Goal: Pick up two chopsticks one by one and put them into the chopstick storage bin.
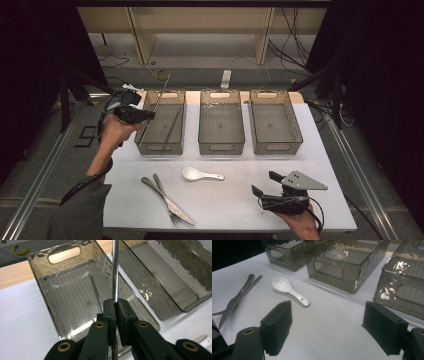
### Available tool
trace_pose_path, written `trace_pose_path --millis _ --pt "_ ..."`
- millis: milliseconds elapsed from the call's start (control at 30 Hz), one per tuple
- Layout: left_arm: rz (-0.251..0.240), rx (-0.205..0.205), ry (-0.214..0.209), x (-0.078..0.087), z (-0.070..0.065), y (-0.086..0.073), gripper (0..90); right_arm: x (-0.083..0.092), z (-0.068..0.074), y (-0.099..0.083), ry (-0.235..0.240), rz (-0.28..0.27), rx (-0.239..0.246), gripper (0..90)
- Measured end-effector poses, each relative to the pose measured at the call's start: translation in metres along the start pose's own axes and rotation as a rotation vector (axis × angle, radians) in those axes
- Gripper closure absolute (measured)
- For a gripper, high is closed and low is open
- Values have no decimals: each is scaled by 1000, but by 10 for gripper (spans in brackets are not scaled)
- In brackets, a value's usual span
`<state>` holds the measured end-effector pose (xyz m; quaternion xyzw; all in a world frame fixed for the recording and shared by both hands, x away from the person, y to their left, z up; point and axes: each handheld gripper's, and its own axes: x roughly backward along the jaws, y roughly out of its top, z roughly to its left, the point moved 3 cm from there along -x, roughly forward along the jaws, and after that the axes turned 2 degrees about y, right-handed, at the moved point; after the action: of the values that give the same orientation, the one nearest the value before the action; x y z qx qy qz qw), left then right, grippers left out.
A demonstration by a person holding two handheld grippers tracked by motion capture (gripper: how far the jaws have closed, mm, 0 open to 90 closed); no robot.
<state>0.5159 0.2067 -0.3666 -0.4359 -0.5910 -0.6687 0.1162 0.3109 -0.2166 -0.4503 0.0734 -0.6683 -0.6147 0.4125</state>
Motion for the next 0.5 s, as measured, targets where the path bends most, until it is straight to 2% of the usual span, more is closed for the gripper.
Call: trace_pose_path --millis 167,267,500 --pt "-15 27 12 -7 8 6 849 0 0 0 0 -1 -1 242" --pt "-21 13 18 -13 11 9 849 0 0 0 2 1 -1 242" --pt "-28 22 34 -22 13 17 849 0 0 0 3 3 -1 242"
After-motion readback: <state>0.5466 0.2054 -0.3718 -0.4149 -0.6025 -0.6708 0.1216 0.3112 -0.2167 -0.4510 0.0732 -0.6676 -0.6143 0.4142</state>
